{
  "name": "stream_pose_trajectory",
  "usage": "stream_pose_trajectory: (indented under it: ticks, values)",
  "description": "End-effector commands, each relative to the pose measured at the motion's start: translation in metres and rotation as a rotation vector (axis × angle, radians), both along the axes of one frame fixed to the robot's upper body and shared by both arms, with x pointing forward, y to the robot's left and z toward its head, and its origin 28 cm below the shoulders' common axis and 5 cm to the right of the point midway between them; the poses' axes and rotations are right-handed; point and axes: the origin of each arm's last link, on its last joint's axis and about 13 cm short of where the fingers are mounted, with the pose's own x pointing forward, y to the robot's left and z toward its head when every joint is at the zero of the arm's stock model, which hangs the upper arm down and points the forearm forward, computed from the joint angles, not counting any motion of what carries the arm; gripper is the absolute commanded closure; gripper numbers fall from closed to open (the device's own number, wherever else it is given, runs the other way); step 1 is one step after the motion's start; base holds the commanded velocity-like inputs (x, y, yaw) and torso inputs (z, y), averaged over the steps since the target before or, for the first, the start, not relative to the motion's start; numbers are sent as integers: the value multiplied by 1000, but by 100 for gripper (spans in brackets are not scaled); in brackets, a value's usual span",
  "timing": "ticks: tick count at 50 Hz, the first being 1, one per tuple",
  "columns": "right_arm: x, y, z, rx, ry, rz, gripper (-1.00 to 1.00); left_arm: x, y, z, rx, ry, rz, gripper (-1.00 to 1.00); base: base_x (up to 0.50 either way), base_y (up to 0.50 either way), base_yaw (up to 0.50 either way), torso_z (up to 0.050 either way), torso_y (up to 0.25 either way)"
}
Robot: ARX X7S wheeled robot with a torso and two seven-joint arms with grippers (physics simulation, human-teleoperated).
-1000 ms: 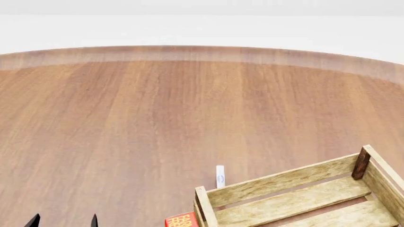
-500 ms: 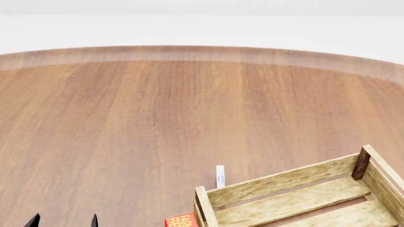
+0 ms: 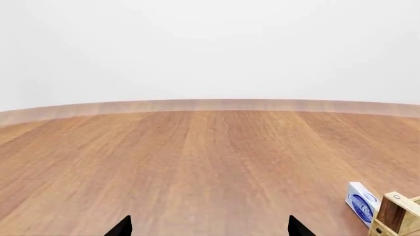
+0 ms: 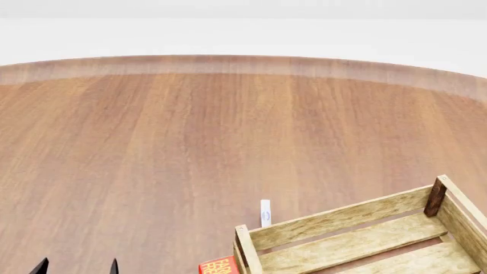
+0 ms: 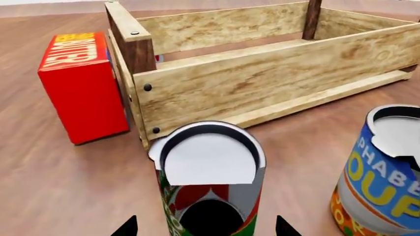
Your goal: Pick up the tomato sauce, and put it in the wooden tray.
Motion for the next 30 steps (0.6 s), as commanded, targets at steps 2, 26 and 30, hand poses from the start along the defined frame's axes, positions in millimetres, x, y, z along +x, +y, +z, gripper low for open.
stream_pose_trajectory:
  ticks: [2, 26, 30]
  values:
    - [6, -2, 3, -16, -16, -4, -100, -1, 0, 0, 0, 1, 0, -100, 0, 0, 0, 0, 0]
    - [8, -1, 2, -31, -20, 3, -100, -1, 0, 0, 1, 0, -1, -100, 0, 0, 0, 0, 0]
    - [8, -1, 1, -31, -18, 2, -100, -1, 0, 1, 1, 1, -1, -100, 0, 0, 0, 0, 0]
